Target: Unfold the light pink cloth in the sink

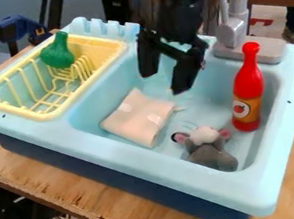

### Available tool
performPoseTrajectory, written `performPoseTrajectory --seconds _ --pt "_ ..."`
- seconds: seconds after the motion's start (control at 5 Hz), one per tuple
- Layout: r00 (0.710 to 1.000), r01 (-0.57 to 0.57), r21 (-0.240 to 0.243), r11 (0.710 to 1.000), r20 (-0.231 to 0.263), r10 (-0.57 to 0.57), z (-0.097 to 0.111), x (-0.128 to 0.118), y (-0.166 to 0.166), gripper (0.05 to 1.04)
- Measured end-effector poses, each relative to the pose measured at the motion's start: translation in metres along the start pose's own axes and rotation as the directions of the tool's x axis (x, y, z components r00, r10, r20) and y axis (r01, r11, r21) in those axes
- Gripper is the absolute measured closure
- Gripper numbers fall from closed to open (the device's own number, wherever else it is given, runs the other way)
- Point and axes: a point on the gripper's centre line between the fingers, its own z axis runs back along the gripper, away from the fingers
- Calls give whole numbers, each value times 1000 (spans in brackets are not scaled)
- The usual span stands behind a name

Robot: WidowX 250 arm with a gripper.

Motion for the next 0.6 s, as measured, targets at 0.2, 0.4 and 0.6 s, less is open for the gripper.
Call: performPoseTrajectory --seconds 0.2,0.4,0.6 --pt "1000 -25 6 1000 19 25 10 -6 1 83" --pt "998 -57 16 998 35 57 28 -22 2 83" --pt "995 -72 14 997 65 71 48 -37 1 83"
